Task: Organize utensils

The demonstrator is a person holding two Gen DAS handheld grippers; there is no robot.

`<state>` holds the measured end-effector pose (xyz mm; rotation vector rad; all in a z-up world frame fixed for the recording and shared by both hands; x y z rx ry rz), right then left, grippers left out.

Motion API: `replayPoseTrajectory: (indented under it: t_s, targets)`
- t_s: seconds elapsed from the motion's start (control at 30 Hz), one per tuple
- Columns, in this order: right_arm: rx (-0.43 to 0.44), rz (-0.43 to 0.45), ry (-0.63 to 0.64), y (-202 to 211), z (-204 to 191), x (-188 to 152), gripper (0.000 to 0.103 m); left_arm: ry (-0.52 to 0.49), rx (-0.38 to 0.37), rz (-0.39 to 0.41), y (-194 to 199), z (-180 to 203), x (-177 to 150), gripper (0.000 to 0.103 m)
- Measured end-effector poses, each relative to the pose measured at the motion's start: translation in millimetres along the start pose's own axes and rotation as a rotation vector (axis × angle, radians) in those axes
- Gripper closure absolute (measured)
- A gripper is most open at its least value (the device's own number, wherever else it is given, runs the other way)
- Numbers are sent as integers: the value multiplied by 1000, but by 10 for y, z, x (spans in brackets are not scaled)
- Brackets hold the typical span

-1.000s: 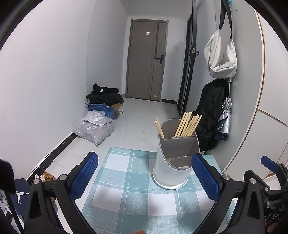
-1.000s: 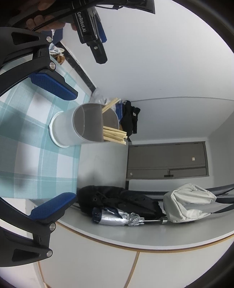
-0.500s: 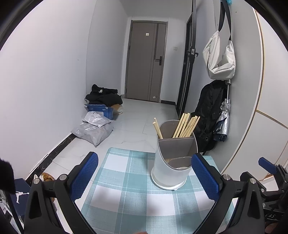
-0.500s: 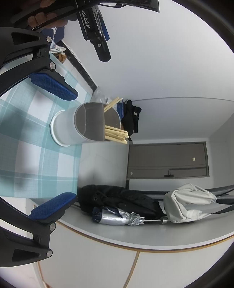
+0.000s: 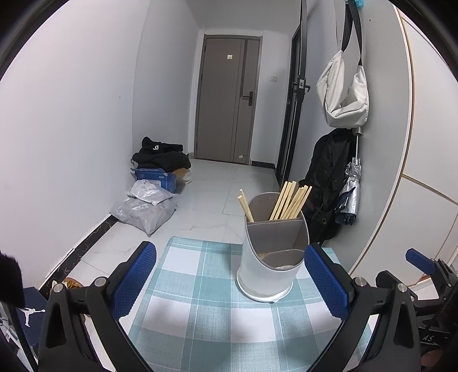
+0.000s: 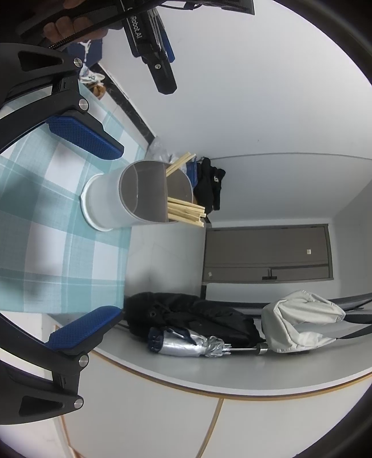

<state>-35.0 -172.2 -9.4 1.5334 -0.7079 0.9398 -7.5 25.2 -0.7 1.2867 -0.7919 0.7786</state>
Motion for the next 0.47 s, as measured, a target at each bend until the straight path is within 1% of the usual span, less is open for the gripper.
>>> replayPoseTrajectory:
  t_s: [0.3,0.47]
  targets:
    - [-3,-1,6,0,-7,-3,0,14,18,-24,-34,-24,11,1]
    - [-2,-9,-1,-27,-10,-9,0,17,21,-21,-25,-23,-7,1]
Point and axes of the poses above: each gripper's, at about its wrist camera, not at the fingertips, and y roughly against the way its jaws point, z to its right, x to its top, the point moved 1 cm from there along -y, roughly the way its jaws point, and after that the axes turned 5 degrees about -z, right-handed, at the moved point
